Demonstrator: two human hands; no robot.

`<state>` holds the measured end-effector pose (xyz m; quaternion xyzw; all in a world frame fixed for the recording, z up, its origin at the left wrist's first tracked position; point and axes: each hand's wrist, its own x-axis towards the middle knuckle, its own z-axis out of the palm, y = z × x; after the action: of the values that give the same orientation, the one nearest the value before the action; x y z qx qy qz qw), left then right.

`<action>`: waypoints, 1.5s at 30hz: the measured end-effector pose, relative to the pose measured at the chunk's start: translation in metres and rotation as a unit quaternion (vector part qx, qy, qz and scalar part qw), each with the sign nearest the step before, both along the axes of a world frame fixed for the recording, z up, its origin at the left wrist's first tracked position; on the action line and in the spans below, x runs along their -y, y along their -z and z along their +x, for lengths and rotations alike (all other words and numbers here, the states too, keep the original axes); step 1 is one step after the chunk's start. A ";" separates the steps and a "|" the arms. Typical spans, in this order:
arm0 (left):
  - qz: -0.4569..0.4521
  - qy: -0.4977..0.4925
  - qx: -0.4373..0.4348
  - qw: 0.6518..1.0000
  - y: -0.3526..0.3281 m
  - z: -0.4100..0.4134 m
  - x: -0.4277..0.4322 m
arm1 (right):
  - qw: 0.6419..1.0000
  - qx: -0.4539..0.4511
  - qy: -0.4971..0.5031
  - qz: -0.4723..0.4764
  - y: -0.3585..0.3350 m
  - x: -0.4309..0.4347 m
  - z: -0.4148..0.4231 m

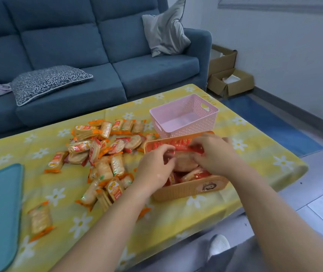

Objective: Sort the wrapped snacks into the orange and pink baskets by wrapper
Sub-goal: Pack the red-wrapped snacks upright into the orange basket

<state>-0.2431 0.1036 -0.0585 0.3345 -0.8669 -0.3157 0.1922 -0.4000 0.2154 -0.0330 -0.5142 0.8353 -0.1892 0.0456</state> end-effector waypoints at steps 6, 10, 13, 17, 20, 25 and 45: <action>0.062 -0.090 -0.128 0.986 -0.011 0.014 0.015 | 0.973 0.122 0.025 -0.192 -0.024 -0.003 0.007; 0.151 -0.072 -0.134 0.977 -0.012 0.018 0.011 | 0.982 0.144 0.057 -0.104 -0.012 0.004 0.023; 0.230 -0.043 -0.145 0.961 -0.011 0.014 0.005 | 0.987 0.119 0.078 -0.076 -0.004 0.007 0.034; 0.235 0.001 -0.107 0.966 -0.007 0.005 -0.001 | 0.991 0.071 0.085 -0.081 0.001 0.012 0.045; 0.111 0.005 -0.048 0.993 -0.005 0.004 0.002 | 0.990 0.071 0.088 -0.080 0.005 0.014 0.046; -0.087 -0.046 0.167 0.981 -0.011 0.015 0.004 | 0.987 0.078 0.099 -0.099 0.007 0.013 0.048; -0.092 0.022 0.148 0.984 -0.007 0.012 -0.003 | 0.987 0.150 -0.009 0.059 0.003 0.014 0.020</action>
<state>-0.2312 0.1070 -0.0520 0.3393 -0.9182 -0.1857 0.0853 -0.3804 0.2016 -0.0356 -0.4842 0.8238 -0.2140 0.2027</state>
